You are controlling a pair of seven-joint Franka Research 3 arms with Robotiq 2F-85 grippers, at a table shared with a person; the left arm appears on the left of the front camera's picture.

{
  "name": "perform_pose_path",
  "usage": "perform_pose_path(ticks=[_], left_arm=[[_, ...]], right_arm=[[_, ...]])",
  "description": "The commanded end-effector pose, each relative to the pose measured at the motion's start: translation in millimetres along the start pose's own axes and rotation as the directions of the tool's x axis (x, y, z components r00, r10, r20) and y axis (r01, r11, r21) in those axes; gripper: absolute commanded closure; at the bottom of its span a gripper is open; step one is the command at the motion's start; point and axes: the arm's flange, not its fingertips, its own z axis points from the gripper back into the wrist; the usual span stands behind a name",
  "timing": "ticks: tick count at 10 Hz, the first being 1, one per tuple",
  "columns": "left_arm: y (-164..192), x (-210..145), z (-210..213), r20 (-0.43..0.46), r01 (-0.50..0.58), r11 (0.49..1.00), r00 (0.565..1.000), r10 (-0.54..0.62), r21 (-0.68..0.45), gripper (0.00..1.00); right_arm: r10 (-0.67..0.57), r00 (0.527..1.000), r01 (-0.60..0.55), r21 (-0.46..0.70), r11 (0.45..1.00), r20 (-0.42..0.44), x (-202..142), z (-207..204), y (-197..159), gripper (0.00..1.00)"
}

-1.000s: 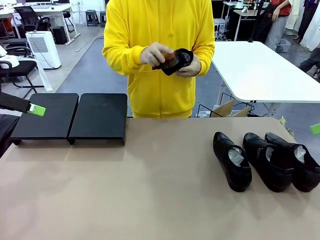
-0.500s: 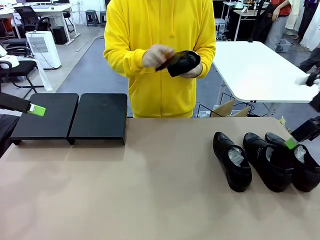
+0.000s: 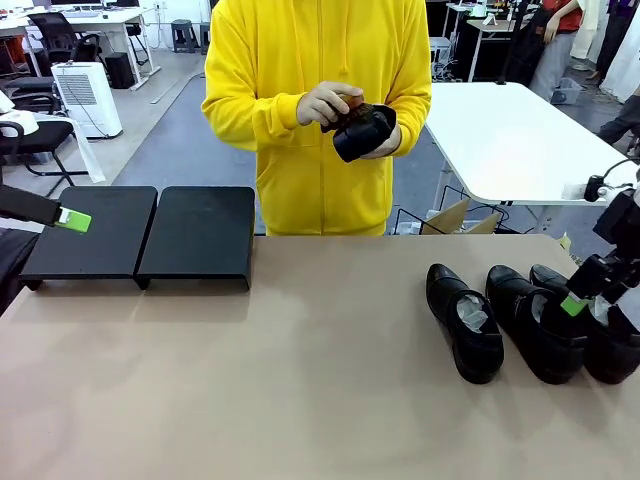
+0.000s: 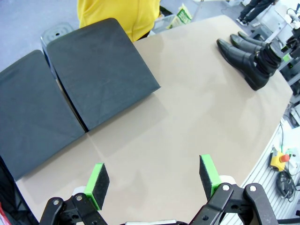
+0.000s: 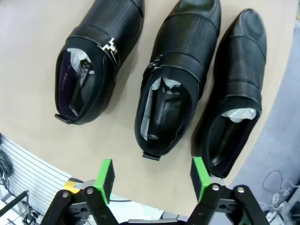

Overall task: Organize the shoes by placing them on the stand.
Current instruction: Pick up one Shoe and place it in the middle of the table.

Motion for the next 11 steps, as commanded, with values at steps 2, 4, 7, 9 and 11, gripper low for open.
perform_pose_path(ticks=[2, 4, 7, 9, 11], left_arm=[[1.1, -1.0, 1.5, 0.004, 0.016, 1.000, 1.000, -0.016, -0.011, 0.00], [1.1, -1.0, 1.5, 0.004, 0.016, 1.000, 1.000, -0.016, -0.011, 0.00], [1.1, -1.0, 1.5, 0.004, 0.016, 1.000, 1.000, -0.016, -0.011, 0.00], [1.1, -1.0, 1.5, 0.004, 0.016, 1.000, 1.000, -0.016, -0.011, 0.00], [1.1, -1.0, 1.5, 0.004, 0.016, 1.000, 1.000, -0.016, -0.011, 0.00]], right_arm=[[-0.140, 0.989, 0.145, -0.128, 0.981, 0.047, 6.2, 3.5, 7.8, 0.39], [-0.198, 0.979, 0.203, -0.210, 0.956, 0.044, 12.5, -11.2, 12.9, 0.39], [-0.240, 0.970, 0.242, -0.184, 0.953, 0.034, 18.8, -35.0, 9.5, 0.39], [-0.248, 0.969, 0.248, -0.147, 0.958, 0.018, 21.9, -46.6, 3.5, 0.39], [-0.263, 0.965, 0.262, -0.139, 0.955, 0.014, 26.0, -56.4, -4.5, 0.39]])
